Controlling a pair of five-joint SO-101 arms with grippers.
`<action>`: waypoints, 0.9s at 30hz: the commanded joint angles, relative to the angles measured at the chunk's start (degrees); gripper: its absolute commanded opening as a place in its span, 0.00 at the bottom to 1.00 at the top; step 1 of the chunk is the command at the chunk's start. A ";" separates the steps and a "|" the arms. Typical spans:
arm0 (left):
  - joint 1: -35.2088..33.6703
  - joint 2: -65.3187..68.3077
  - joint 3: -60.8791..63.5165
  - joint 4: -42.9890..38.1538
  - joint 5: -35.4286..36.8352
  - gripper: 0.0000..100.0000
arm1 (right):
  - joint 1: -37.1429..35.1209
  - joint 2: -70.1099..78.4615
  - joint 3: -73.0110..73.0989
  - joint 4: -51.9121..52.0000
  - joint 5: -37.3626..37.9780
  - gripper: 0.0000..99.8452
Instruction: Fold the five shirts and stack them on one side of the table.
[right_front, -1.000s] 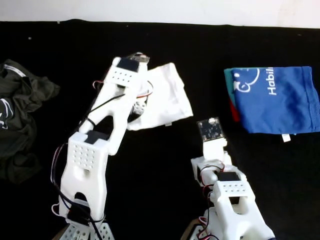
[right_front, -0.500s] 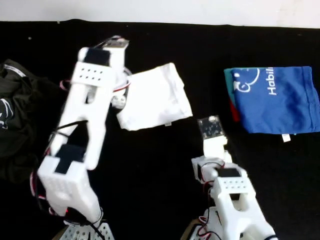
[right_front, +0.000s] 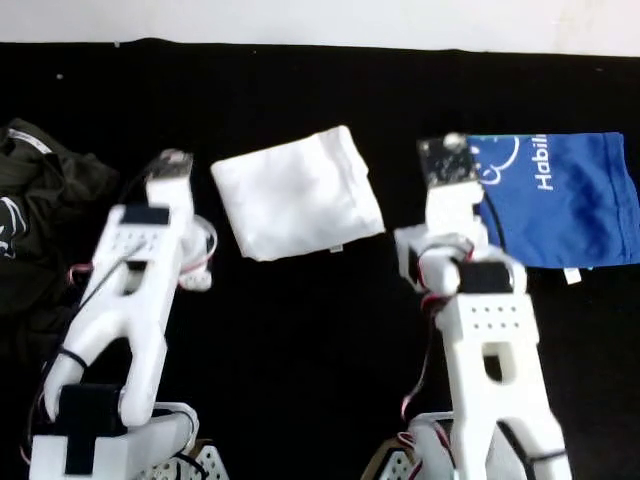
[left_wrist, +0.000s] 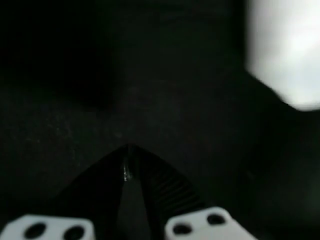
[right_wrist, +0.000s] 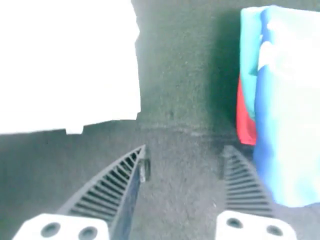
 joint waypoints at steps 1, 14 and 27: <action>-3.56 -2.33 8.75 -10.37 -0.44 0.01 | -2.07 10.42 -12.09 0.40 -5.80 0.30; -5.58 -2.33 14.90 -14.86 -0.44 0.01 | -10.95 59.21 -63.34 11.56 -9.67 0.37; -5.67 -2.33 14.90 -14.86 -0.35 0.01 | -11.82 88.75 -94.73 20.97 -12.48 0.37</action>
